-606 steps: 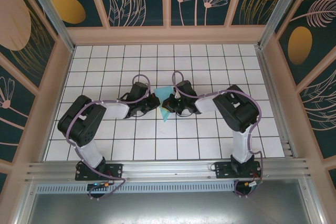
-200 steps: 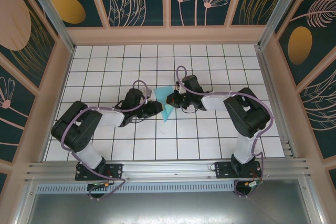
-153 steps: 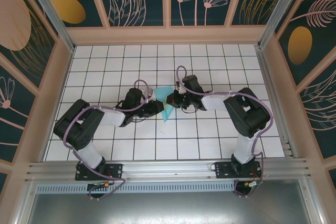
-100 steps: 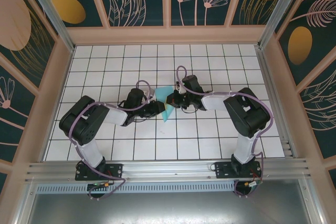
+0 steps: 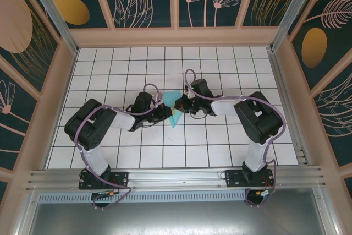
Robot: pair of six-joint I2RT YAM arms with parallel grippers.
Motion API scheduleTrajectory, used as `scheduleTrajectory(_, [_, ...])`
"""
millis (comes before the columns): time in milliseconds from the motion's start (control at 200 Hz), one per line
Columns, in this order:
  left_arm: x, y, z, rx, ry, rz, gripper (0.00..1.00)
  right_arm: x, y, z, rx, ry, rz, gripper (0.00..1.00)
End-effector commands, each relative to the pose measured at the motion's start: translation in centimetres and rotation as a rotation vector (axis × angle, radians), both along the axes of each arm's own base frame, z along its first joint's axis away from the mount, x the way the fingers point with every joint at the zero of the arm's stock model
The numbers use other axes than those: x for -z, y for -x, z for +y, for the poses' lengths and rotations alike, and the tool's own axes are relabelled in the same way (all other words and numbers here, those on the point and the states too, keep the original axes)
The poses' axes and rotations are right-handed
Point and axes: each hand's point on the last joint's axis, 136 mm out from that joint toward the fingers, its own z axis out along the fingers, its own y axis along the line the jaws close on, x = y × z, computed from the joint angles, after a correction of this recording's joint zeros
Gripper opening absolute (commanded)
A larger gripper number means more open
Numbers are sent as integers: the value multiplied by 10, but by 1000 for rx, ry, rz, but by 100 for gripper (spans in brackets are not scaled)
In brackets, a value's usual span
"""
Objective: Fold a paper plane with a square sheet of paper (pick it up from the middle)
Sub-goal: Third fold the triangle at the center of the table.
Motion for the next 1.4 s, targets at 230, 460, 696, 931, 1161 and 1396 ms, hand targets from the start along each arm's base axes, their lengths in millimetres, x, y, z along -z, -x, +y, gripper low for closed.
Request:
scheduleTrajectory(230, [5, -14, 19, -79, -142, -62, 0, -10, 8, 0, -99, -23, -87, 7])
scheduleTrajectory(460, [4, -14, 14, -57, -122, -63, 0, 2, 9, 2, -117, 1, -60, 6])
scheduleTrajectory(696, [3, -16, 11, -47, -119, -67, 0, 15, 6, 0, -102, 39, -32, 5])
scheduleTrajectory(931, [8, -16, 12, -51, -132, -56, 0, 21, 7, -1, -103, 51, -20, 5])
scheduleTrajectory(1161, [17, -17, 18, -74, -167, -37, 0, 25, 9, 0, -115, 54, -14, 5])
scheduleTrajectory(1396, [17, -18, 17, -73, -169, -41, 0, 30, 11, 0, -116, 63, -1, 5])
